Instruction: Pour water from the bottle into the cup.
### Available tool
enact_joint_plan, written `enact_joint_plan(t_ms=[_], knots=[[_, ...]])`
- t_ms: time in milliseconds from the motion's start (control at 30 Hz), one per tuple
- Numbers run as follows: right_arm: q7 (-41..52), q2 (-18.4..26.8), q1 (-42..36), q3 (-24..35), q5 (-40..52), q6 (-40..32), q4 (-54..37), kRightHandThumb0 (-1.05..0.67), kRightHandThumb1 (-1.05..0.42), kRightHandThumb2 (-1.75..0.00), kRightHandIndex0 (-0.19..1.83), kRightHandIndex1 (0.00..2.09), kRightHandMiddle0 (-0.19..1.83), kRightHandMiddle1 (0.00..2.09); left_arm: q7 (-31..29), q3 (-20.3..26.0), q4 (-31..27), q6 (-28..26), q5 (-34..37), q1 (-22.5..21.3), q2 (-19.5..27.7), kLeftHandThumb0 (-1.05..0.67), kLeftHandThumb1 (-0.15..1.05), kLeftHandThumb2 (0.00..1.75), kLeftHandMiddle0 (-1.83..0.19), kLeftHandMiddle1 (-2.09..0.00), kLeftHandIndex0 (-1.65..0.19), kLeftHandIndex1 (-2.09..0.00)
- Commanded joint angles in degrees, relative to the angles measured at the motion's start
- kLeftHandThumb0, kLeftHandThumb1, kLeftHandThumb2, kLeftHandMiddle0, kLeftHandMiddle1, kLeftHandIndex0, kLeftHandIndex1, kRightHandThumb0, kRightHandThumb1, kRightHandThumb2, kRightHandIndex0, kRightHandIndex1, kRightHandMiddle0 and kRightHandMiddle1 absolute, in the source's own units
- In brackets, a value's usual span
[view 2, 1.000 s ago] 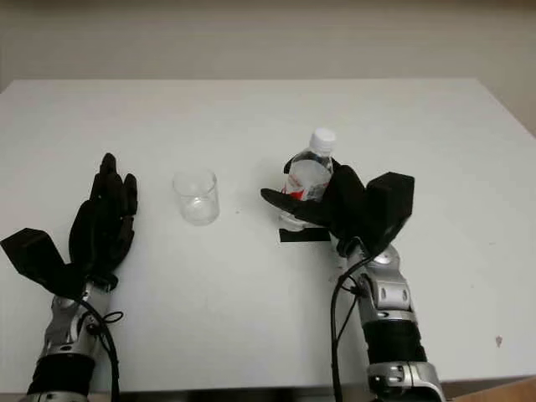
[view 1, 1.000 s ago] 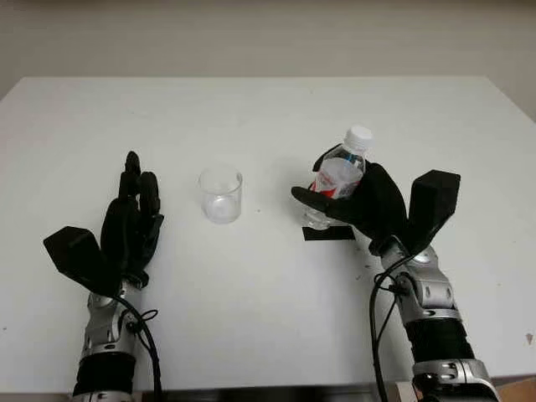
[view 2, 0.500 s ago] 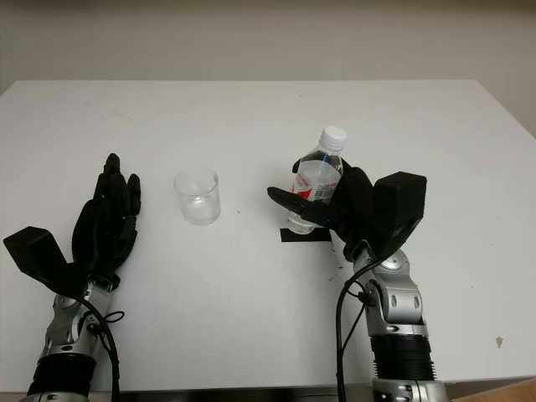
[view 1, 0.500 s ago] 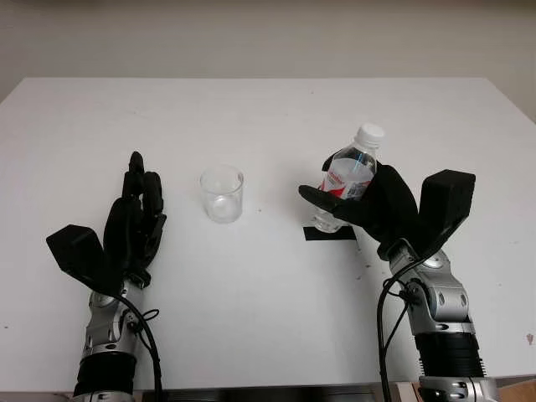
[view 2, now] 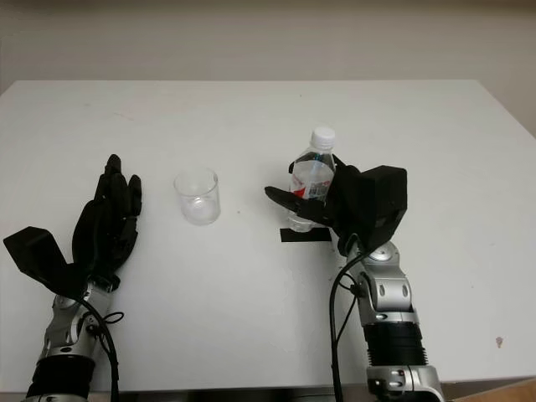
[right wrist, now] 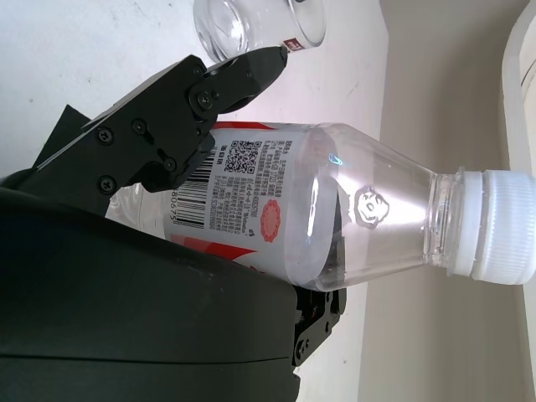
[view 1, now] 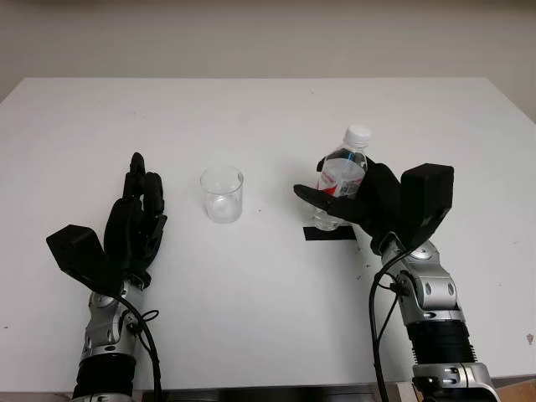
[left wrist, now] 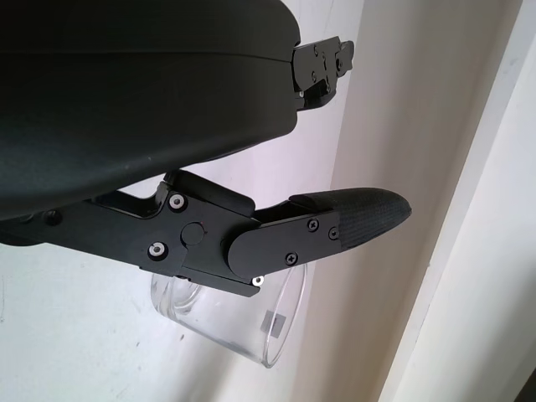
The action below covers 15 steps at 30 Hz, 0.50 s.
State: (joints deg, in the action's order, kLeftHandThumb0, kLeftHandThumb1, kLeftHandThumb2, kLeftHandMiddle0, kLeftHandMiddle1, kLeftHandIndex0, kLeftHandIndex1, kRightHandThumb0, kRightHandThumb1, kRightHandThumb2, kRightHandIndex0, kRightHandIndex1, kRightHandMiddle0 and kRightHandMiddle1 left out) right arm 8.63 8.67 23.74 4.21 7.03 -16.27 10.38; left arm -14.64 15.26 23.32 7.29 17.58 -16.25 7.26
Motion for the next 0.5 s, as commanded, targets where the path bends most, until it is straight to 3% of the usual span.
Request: enact_joint_plan(t_ms=[0,167,467], knots=[[-0.02,0.09,1.46,-0.27,-0.18,-0.52,0.02,-0.19,-1.05,-0.25,1.17,2.09,0.80,2.09,0.01,-0.13,1.34,-0.73,0.18,1.92,-0.77,-0.70,1.05,0.59,0.16,-0.06,0.19,-0.04],[0.40,0.06,0.98,-0.60,-0.85,-0.19,0.03,-0.20,-1.05,-0.25,1.31,2.09,0.90,2.09,0.14,-0.14,1.27,-0.84,0.05,1.89,-0.74,-0.70,1.05,0.60,0.16,-0.06,0.19,-0.04],[0.10,-0.20,-0.54,-1.41,-1.63,-1.14,-0.59,-0.18,-1.05,-0.27,1.39,2.09,0.93,2.09,-0.08,-0.06,1.08,-0.98,0.01,2.06,-0.39,-0.70,1.05,0.59,0.15,-0.06,0.18,-0.05]])
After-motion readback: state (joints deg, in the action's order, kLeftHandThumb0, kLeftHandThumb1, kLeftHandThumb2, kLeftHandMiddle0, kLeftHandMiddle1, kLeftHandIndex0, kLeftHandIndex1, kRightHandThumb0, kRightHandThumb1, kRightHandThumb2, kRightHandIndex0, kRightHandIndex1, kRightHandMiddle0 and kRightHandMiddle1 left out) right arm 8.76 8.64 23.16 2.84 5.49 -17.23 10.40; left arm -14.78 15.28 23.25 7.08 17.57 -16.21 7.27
